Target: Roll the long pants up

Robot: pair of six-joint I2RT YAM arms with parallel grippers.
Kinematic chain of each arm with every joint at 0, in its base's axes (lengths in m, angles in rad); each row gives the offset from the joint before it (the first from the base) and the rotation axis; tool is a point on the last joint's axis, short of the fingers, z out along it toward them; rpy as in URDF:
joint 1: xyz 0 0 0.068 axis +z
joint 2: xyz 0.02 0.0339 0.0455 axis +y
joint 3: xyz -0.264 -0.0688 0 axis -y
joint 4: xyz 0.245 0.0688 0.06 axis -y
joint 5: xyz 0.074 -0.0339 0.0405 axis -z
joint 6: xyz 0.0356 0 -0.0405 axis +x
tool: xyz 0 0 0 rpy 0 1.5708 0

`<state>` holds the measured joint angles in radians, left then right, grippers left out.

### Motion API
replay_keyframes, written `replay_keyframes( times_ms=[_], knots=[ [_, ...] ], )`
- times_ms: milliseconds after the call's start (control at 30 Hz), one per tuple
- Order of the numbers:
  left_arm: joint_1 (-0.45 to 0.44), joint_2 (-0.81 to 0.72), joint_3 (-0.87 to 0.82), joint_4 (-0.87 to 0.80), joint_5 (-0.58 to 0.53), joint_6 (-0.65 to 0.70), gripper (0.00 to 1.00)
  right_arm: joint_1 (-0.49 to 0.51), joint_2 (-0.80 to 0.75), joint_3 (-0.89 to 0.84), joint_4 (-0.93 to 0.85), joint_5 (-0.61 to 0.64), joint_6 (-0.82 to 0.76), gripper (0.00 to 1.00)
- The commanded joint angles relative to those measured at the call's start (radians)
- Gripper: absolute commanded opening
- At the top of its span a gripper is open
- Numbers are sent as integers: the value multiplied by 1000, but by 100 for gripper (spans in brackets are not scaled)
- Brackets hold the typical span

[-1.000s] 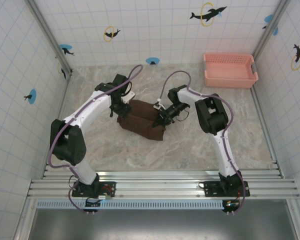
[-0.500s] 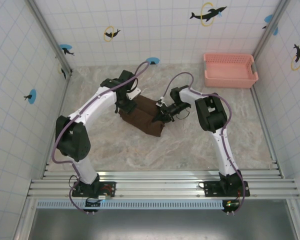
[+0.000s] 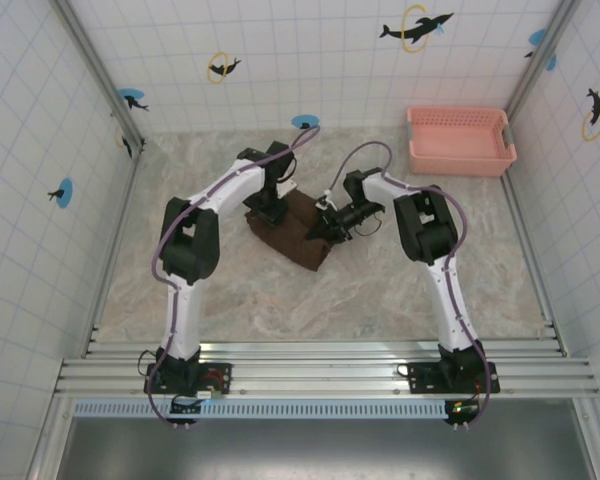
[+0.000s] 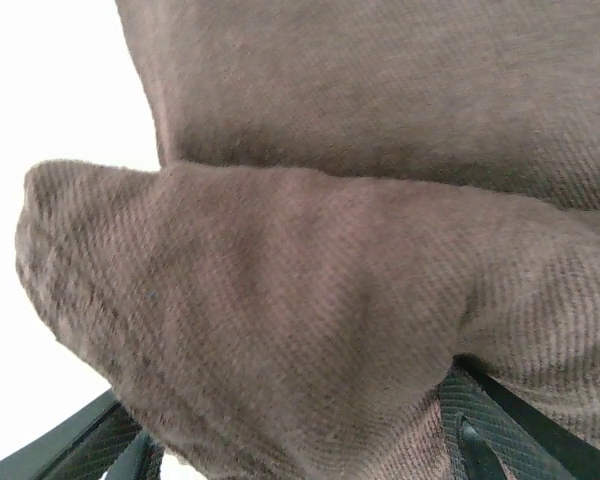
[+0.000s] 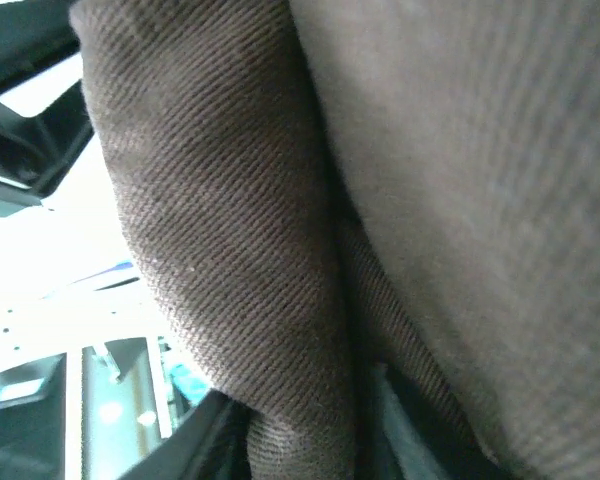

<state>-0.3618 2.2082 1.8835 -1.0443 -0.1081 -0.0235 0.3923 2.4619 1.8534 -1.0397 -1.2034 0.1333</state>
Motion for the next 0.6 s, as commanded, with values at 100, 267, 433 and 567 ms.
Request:
replay_keyframes(
  times_ms=[100, 267, 433, 567],
  knots=[
    [-2, 126, 103, -65, 8, -6, 71, 35, -235, 106, -81, 661, -158, 51],
    [-2, 137, 105, -70, 23, 0, 71, 161, -376, 29, -67, 946, -268, 55],
    [0, 174, 104, -73, 37, 3, 71, 378, -499, -139, 78, 1243, -321, 63],
    [0, 174, 99, -77, 45, 14, 71, 466, -508, -196, 173, 1323, -324, 66]
  ],
)
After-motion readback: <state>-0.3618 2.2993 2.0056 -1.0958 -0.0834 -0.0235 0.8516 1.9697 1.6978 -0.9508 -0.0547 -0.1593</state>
